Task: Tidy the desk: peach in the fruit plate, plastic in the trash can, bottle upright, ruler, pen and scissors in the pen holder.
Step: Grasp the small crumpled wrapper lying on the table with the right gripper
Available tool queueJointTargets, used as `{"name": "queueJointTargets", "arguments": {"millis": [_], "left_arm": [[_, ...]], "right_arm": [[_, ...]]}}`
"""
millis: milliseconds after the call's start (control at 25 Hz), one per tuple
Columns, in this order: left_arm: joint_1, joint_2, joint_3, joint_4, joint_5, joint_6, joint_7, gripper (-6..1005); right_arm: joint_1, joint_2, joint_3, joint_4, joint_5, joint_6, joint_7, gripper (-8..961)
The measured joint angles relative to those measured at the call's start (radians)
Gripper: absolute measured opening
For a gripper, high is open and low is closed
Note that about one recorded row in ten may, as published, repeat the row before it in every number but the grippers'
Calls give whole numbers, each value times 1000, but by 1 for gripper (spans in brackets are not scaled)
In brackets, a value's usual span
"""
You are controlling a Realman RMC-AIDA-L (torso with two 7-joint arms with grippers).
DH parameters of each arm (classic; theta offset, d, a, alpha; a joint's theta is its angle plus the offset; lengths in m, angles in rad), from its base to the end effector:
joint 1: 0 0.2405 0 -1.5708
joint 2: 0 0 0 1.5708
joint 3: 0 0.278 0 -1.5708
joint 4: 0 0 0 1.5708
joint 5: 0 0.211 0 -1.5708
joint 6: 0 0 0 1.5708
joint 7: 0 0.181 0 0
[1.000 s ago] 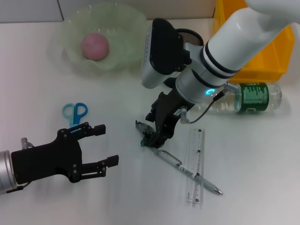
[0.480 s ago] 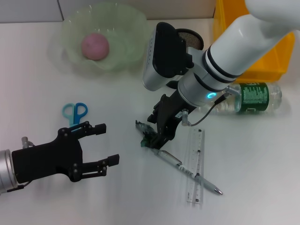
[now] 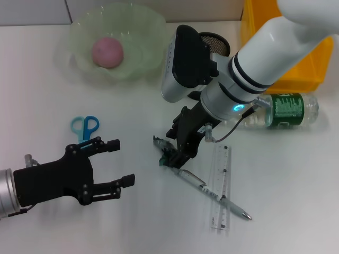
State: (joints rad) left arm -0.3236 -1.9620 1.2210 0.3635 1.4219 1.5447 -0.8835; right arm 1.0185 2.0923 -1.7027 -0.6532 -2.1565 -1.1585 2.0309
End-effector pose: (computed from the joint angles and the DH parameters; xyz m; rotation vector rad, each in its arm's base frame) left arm -0.3139 0.2708 -0.0619 -2.7149 -0.4024 -0.8205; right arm 0.1465 0.3911 -0.1681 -3.0651 0.1747 -0.4888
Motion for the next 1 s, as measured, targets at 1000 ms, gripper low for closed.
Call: {"name": "queueJointTargets", "arguments": {"millis": [1000], "left_arm": [[0,0,-2,0,-2,0,0,845]], "right_arm": [[4,0,-21,6,24,17,-9,717]]}}
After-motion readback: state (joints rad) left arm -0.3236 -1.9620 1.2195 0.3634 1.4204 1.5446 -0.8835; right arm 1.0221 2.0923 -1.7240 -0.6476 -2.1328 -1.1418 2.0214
